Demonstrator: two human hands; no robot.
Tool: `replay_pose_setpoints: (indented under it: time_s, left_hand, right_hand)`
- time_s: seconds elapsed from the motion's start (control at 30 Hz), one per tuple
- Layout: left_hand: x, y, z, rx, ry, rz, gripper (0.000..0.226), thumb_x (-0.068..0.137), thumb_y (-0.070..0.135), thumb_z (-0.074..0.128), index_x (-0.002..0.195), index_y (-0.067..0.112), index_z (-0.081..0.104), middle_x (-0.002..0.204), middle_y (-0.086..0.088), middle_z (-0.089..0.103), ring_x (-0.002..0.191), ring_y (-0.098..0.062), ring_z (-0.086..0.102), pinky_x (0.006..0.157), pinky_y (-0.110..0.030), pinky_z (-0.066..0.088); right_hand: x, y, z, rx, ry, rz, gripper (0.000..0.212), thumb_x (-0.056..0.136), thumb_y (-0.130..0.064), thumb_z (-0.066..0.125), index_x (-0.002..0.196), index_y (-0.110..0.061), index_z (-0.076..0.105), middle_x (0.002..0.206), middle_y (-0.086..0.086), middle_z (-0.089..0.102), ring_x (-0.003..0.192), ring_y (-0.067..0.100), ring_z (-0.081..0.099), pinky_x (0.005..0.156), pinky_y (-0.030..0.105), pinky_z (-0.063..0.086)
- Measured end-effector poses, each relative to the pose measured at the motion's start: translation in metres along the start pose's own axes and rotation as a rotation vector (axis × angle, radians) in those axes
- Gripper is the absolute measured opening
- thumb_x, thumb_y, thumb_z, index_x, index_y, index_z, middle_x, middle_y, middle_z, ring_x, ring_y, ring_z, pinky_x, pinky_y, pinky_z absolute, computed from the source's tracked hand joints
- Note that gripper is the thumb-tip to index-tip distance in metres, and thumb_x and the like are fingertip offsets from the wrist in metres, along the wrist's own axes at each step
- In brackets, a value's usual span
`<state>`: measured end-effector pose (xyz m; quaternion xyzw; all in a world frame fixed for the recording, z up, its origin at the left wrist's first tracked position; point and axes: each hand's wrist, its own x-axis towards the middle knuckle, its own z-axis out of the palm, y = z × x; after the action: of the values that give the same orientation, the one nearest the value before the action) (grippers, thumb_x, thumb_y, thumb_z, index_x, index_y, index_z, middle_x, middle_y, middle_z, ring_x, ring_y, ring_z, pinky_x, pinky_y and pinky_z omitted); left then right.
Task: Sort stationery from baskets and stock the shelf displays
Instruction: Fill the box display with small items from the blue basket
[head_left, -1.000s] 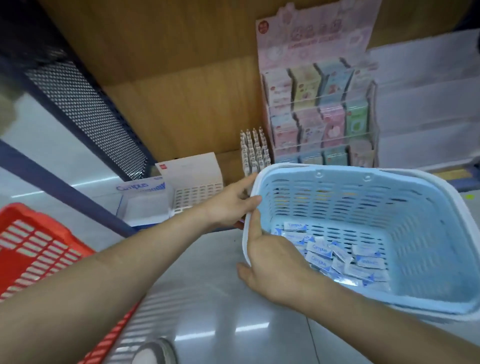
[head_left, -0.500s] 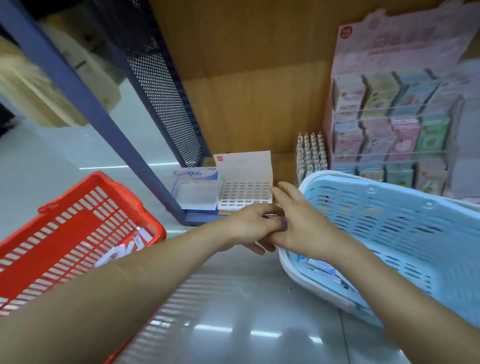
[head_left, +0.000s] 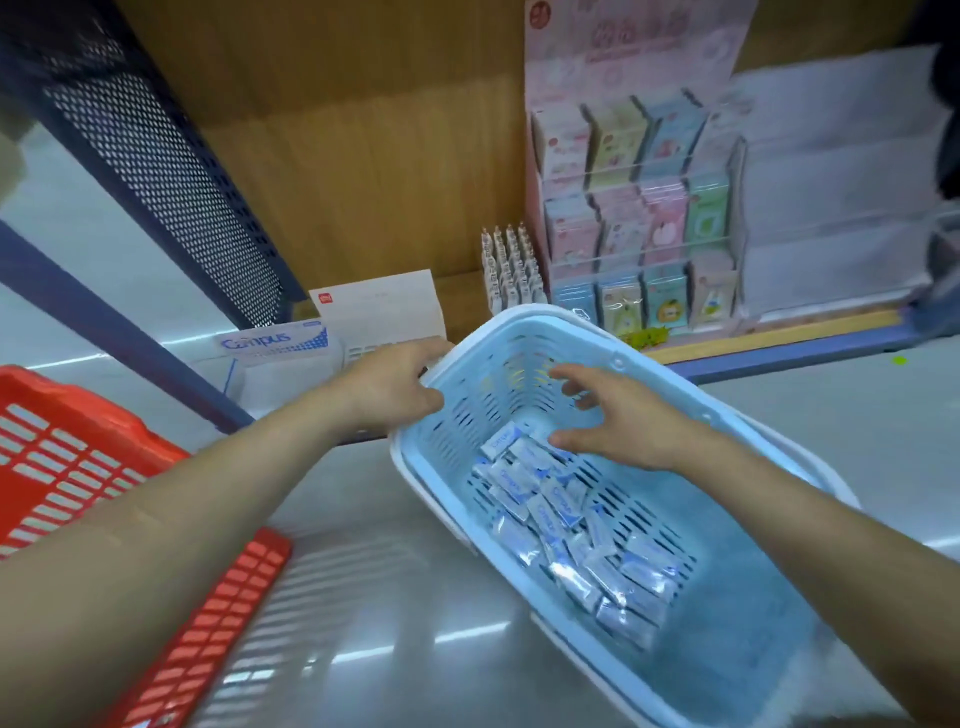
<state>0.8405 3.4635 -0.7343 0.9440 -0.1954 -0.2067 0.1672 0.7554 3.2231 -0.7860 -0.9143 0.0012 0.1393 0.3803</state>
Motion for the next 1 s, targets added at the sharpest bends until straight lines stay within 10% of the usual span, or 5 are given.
replay_pose_setpoints:
  time_s: [0.17,0.33,0.47,0.87,1.0]
  left_hand:
    - [-0.007,0.030,0.024,0.184,0.399,0.411,0.040,0.084,0.009,0.056,0.122,0.022,0.063,0.114,-0.003,0.063,0.105,-0.026,0.058,0.083,-0.040,0.050]
    - [0.005,0.044,0.067,0.302,-0.240,0.274,0.041,0.089,0.012,0.054,0.127,0.026,0.061,0.117,0.001,0.067,0.110,-0.022,0.058,0.088,-0.030,0.046]
    - [0.023,0.039,0.071,0.334,-0.236,0.177,0.033,0.089,0.009,0.052,0.117,0.020,0.064,0.109,-0.004,0.067,0.104,-0.026,0.060,0.079,-0.033,0.047]
    - [0.044,0.041,0.109,0.784,-0.674,0.170,0.085,0.079,0.042,0.077,0.147,0.035,0.027,0.128,-0.010,0.046,0.107,-0.029,0.054,0.076,-0.038,0.044]
    - [0.045,0.044,0.111,0.881,-0.684,0.252,0.075,0.079,0.040,0.077,0.141,0.027,0.038,0.126,-0.010,0.049,0.109,-0.029,0.055,0.084,-0.040,0.049]
  right_hand:
    - [0.015,0.019,0.046,-0.154,-0.138,0.042,0.088,0.079,-0.042,0.077,0.150,-0.021,0.028,0.145,0.008,0.046,0.130,0.023,0.047,0.101,0.030,0.039]
    - [0.025,0.037,0.082,-0.236,-0.203,0.033,0.095,0.070,-0.050,0.081,0.145,-0.031,0.026,0.147,0.005,0.037,0.135,0.028,0.036,0.107,0.037,0.036]
    - [0.032,0.042,0.087,-0.341,-0.235,0.087,0.106,0.072,-0.053,0.077,0.151,-0.045,0.008,0.160,0.003,0.008,0.141,0.036,0.018,0.112,0.043,0.031]
    - [0.006,0.045,0.090,-0.540,-0.287,0.272,0.068,0.074,-0.023,0.078,0.127,-0.016,0.036,0.129,0.016,0.030,0.089,0.033,0.055,0.074,0.031,0.045]
    - [0.000,0.053,0.081,-0.537,-0.309,0.252,0.046,0.086,-0.014,0.063,0.127,-0.011,0.043,0.121,0.016,0.051,0.103,0.031,0.058,0.073,0.029,0.045]
